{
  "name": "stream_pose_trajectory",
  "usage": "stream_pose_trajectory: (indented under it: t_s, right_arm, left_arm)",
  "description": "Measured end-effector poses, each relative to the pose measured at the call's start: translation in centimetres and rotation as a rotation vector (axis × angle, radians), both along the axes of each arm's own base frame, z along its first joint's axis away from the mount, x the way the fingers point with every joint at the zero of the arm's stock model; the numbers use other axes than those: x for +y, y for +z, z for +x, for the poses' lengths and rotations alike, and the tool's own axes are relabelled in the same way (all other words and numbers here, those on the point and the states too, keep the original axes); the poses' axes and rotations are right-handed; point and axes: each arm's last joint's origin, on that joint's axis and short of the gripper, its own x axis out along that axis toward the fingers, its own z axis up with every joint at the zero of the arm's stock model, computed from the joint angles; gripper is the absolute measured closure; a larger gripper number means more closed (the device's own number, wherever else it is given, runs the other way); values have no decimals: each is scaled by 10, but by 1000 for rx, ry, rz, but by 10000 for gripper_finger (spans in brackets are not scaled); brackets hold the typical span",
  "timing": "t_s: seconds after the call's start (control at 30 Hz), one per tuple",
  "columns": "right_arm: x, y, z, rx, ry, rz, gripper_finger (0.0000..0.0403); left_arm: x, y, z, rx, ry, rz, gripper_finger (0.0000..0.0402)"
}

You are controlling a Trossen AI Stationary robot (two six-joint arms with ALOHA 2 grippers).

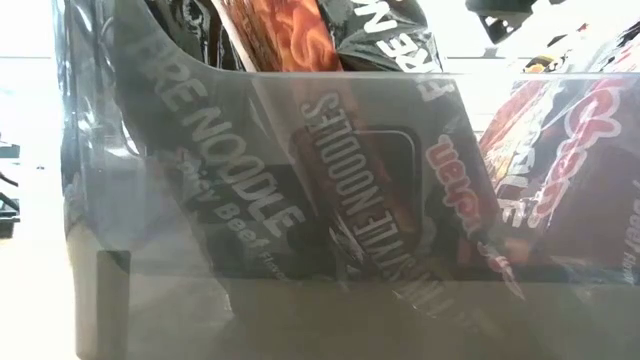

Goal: Sort Maruchan noodles
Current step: Put the black noodle pack into the black bin

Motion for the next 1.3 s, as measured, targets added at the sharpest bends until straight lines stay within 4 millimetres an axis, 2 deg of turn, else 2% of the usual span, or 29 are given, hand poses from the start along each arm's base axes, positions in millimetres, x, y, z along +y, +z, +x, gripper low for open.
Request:
stream_pose_trajectory:
  t_s: [0.3, 0.47, 0.73, 0.93, 1.13, 1.3]
  right_arm:
    - [-17, 5, -15, -12, -213, -193, 273]
    - [-23, 6, -13, -16, -250, -194, 273]
    - [-22, 4, -12, -2, -246, -141, 273]
    - [-21, 4, -12, 2, -228, -126, 273]
    - [-21, 4, -12, 2, -228, -126, 273]
    - [-21, 4, -11, 0, -229, -124, 273]
  left_arm:
    - [-43, -21, 24, -122, -224, 136, 401]
    - [-55, -41, 43, -149, -296, 130, 401]
    - [-55, -78, 65, -50, -305, 98, 401]
    - [-56, -84, 66, 5, -294, 25, 401]
    - [-46, -88, 68, 65, -254, -43, 401]
    - [-37, -111, 80, 149, -237, -95, 401]
